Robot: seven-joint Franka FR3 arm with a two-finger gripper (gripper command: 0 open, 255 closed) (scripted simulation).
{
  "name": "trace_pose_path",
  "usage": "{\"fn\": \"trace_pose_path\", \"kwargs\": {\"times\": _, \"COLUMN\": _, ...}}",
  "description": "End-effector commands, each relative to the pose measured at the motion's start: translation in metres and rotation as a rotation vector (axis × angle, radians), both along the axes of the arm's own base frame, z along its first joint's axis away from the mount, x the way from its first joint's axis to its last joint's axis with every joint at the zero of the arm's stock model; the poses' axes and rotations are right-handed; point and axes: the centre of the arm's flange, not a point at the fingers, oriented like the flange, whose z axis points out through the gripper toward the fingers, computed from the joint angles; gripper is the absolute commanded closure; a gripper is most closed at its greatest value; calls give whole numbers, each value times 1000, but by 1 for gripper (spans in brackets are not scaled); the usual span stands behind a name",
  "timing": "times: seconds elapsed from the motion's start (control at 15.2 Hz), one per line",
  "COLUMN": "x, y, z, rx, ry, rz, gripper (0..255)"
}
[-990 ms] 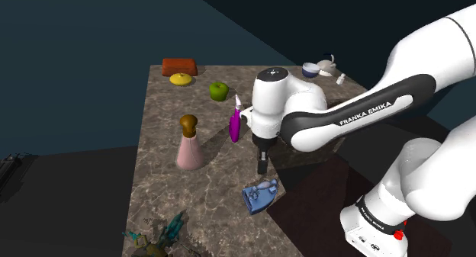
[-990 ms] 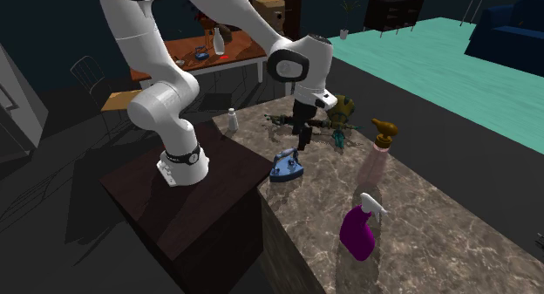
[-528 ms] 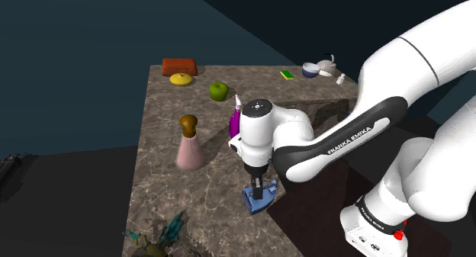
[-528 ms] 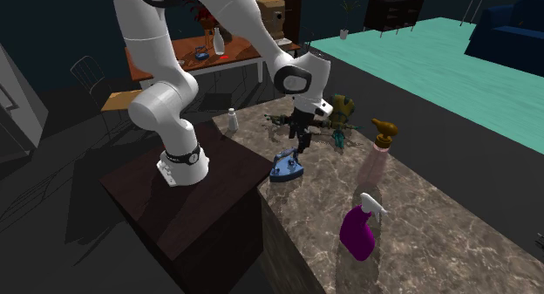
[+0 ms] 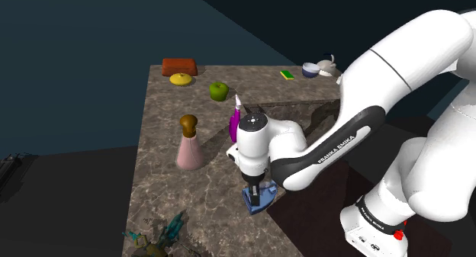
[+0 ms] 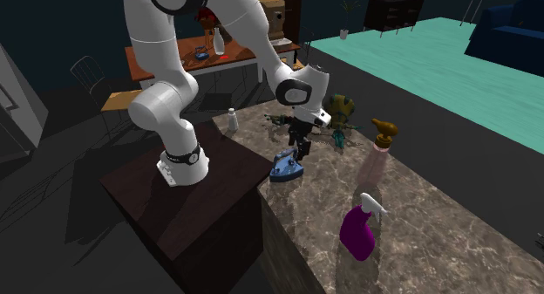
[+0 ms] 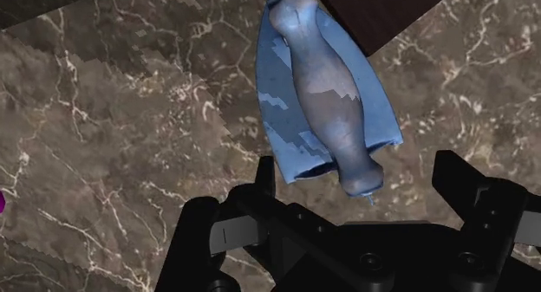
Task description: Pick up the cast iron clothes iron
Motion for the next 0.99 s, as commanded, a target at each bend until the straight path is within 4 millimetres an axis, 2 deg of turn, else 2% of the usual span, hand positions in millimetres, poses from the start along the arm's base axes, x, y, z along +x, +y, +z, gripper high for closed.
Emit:
{"fn": "trace_pose_path", "kwargs": {"times": 0.0, "x": 0, "y": 0, "z": -2, "rx": 0, "ry": 0, "rz": 0, "gripper": 255}}
{"fn": "trace_pose_path", "kwargs": {"times": 0.59, "x": 0, "y": 0, "z": -1, "rx": 0, "ry": 0, "rz": 0, "gripper": 255}}
{"fn": "trace_pose_path", "kwargs": {"times": 0.92, "x": 0, "y": 0, "z": 25, "rx": 0, "ry": 0, "rz": 0, "gripper": 255}}
